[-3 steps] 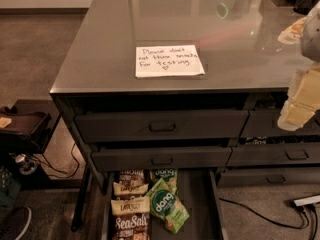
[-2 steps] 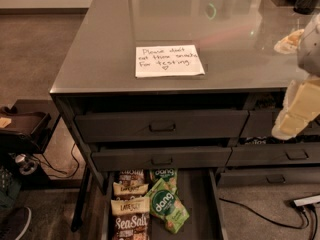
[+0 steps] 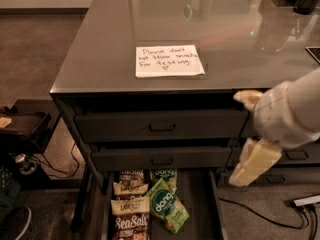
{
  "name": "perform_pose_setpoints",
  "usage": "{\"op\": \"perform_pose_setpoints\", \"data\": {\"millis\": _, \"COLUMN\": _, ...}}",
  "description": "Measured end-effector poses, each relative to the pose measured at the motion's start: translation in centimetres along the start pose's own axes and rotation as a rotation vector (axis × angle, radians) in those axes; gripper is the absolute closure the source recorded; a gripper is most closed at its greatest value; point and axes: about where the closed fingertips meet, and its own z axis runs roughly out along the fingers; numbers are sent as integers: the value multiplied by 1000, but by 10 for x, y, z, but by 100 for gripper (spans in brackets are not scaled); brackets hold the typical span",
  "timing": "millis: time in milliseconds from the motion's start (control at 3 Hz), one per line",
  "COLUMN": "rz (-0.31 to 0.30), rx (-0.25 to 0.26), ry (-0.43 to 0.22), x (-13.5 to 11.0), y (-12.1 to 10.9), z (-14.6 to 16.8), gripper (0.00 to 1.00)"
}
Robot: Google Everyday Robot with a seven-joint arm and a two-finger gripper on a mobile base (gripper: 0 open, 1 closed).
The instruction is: Pick green rice chip bag from bottom drawer and place on counter
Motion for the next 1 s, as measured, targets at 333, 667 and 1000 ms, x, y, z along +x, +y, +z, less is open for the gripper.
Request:
{"op": "perform_pose_setpoints", "data": {"millis": 333, "rz": 22, "rx": -85, "ry": -128, "x": 1, "y": 32, "z": 88, "gripper": 0}}
{"op": "perform_pose_setpoints", "data": {"millis": 667, "rz": 57, "rx": -189, "ry": -210, "x": 1, "y": 57, "z": 164, "gripper": 0}}
{"op": "perform_pose_setpoints", "data": {"millis": 1000, "rz": 68, "rx": -199, "ry": -215, "x": 4, "y": 58, "z": 170, "gripper": 0}}
